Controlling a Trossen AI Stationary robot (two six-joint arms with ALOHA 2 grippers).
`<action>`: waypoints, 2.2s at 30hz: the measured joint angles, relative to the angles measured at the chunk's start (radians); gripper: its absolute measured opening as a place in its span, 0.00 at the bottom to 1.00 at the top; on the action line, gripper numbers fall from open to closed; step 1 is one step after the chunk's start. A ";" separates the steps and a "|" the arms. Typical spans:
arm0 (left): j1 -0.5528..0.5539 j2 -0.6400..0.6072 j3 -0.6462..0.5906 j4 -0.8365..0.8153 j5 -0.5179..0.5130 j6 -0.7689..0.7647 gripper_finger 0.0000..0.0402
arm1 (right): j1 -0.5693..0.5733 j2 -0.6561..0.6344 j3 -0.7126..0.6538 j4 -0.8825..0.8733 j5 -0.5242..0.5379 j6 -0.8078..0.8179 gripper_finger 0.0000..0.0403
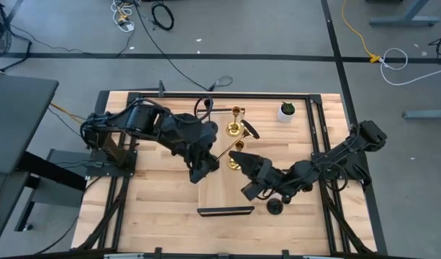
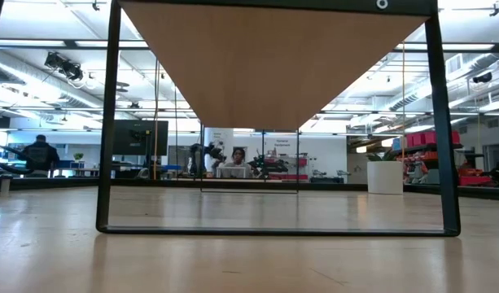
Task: Pick & Place candle stick holders
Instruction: Put the golden candle holder on the shelf
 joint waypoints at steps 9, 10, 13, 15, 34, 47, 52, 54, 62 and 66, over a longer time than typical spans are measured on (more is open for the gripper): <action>0.000 0.005 -0.001 0.027 0.037 0.001 0.09 | -0.039 -0.001 0.033 -0.012 -0.062 -0.112 0.32; 0.000 0.005 -0.001 0.028 0.037 0.003 0.09 | -0.044 -0.001 0.033 -0.013 -0.061 -0.107 0.30; 0.000 0.005 -0.001 0.024 0.036 0.002 0.09 | -0.053 -0.001 0.033 -0.016 -0.064 -0.098 0.24; 0.001 0.005 -0.001 0.026 0.041 0.003 0.09 | -0.057 -0.001 0.033 -0.015 -0.065 -0.101 0.17; 0.000 0.009 0.002 0.115 0.018 0.125 0.20 | -0.075 0.028 0.030 0.161 0.041 -0.087 0.02; -0.012 -0.055 0.002 0.154 0.054 0.299 0.34 | -0.023 0.020 0.030 0.238 0.169 -0.084 0.01; -0.032 -0.070 -0.001 0.156 0.054 0.334 0.41 | -0.021 0.017 0.032 0.291 0.176 -0.091 0.01; -0.037 -0.080 -0.002 0.129 0.051 0.350 0.43 | -0.016 0.015 0.033 0.316 0.177 -0.076 0.01; -0.060 -0.116 -0.001 0.069 -0.049 0.440 0.44 | 0.044 0.011 0.033 0.378 0.208 0.035 0.01; -0.066 -0.127 -0.001 0.064 -0.111 0.458 0.44 | 0.072 0.009 0.033 0.477 0.215 0.042 0.01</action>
